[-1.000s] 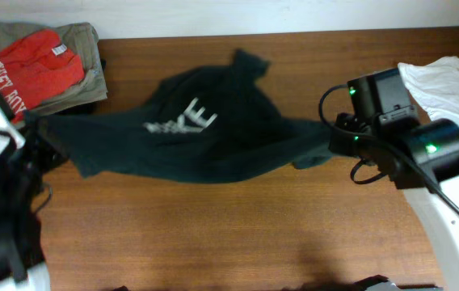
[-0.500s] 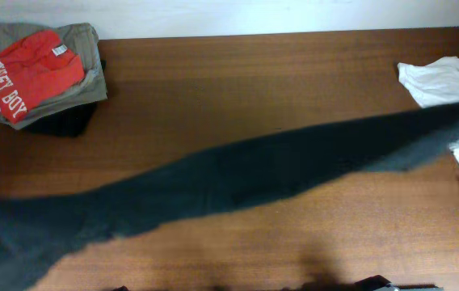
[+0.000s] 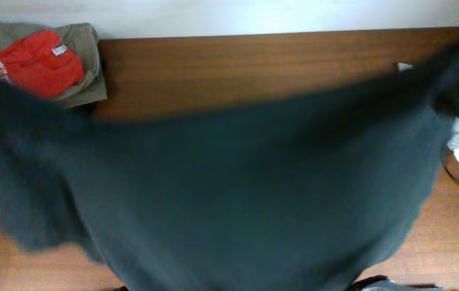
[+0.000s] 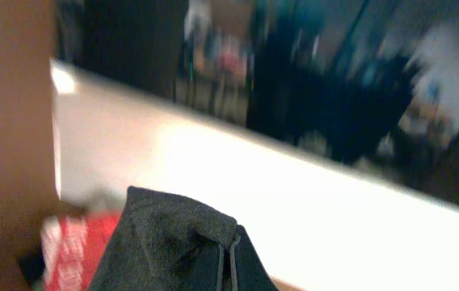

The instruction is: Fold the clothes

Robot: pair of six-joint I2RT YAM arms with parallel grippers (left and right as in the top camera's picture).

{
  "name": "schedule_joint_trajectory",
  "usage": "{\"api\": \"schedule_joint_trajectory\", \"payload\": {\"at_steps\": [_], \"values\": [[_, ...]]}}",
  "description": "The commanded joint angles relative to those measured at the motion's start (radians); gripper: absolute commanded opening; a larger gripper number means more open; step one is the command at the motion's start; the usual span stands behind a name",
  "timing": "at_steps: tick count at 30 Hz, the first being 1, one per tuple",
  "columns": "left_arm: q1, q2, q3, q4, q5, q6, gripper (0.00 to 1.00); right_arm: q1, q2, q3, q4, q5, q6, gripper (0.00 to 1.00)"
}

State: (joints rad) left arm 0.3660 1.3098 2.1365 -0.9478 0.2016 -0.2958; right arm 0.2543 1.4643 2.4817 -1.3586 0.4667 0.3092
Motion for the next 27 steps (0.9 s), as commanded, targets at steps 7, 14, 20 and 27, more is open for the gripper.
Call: {"api": "schedule_joint_trajectory", "payload": {"at_steps": [7,14,20,27], "values": [[-0.082,0.6,-0.014,0.077,0.05,-0.002,0.0,-0.351,0.481,-0.006,0.107,-0.405,-0.069,0.04],[-0.207,0.898,-0.014,0.287,0.042,-0.002,0.55,-0.365,0.724,-0.008,0.174,-0.408,-0.093,0.82],[-0.227,0.975,-0.012,0.326,0.045,-0.002,0.99,-0.367,0.76,-0.006,0.144,-0.407,-0.093,0.99],[-0.226,0.84,0.015,0.229,0.072,0.001,0.99,-0.366,0.683,-0.005,0.032,-0.416,-0.092,0.99]]}}
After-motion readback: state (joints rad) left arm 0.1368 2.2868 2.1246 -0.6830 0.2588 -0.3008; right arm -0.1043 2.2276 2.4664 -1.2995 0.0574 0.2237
